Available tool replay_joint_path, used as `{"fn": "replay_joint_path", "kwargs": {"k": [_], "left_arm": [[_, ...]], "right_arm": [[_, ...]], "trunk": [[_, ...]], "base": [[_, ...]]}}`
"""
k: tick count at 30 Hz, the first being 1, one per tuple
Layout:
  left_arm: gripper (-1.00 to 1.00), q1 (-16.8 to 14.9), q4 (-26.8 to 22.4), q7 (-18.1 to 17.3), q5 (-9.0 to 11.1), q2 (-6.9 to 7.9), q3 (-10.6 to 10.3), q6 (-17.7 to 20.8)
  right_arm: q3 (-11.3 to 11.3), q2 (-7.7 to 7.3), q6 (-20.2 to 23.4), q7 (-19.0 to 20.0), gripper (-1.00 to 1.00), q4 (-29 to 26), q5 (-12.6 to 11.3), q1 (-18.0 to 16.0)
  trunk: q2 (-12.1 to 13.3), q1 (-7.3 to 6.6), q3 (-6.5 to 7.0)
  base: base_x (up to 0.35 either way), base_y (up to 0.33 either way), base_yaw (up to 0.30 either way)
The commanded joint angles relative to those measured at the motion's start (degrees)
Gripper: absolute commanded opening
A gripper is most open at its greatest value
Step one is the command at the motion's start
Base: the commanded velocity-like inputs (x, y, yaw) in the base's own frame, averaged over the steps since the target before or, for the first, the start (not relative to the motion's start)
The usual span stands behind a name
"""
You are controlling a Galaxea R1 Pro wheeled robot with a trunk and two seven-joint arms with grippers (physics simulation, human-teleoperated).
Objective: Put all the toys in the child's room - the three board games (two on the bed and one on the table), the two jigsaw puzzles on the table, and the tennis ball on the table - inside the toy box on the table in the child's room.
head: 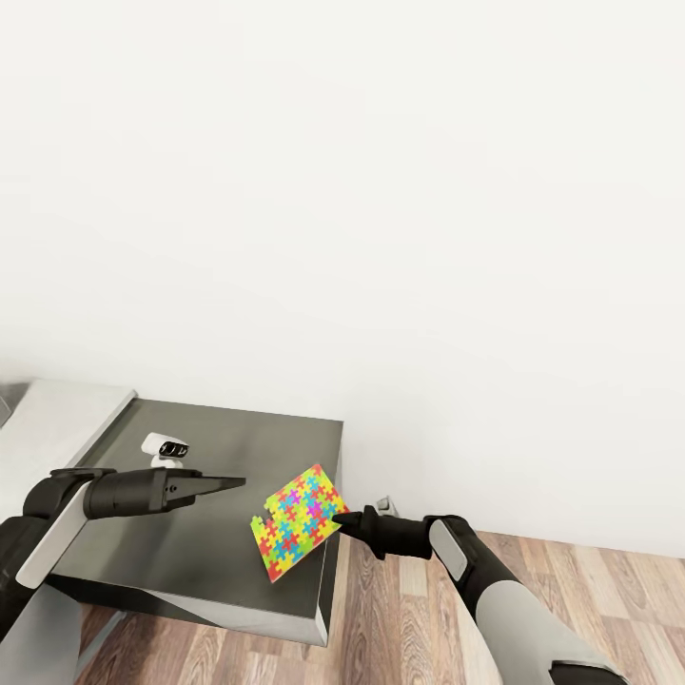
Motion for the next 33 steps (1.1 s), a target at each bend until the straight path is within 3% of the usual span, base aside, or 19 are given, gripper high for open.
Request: {"fn": "replay_joint_path", "kwargs": {"k": [1,4,19,26,33], "left_arm": [[1.0,0.0,0.0,0.0,0.3,0.07,-0.1,0.5],[1.0,0.0,0.0,0.0,0.2,0.08,-0.1,0.5],[1.0,0.0,0.0,0.0,0.3,0.02,0.1,0.6],[1.0,-0.1,0.0,3.9,0.4,0.01,0.2,0.7],[1.0,-0.3,0.3,5.0,0.4,0.03,0.3,0.7]], "right_arm": [[-0.4,0.07,0.3,0.1,-1.0,0.0,0.4,0.0],[-0.4,0.07,0.3,0.1,-1.0,0.0,0.4,0.0],[-0.3,-0.01,0.0,0.1,-1.0,-0.1,0.4,0.0],[-0.3,-0.03,0.0,0.1,-1.0,-0.1,0.4,0.0],[-0.4,-0.14,-0.4,0.1,-1.0,-0.4,0.4,0.0]], "trunk": [[-0.1,0.01,-0.06],[-0.1,0.01,-0.06],[6.0,-3.29,2.63],[8.8,-4.82,3.89],[11.6,-6.36,5.15]], "base": [[0.0,0.0,0.0],[0.0,0.0,0.0],[0.0,0.0,0.0],[0.0,0.0,0.0],[0.0,0.0,0.0]]}}
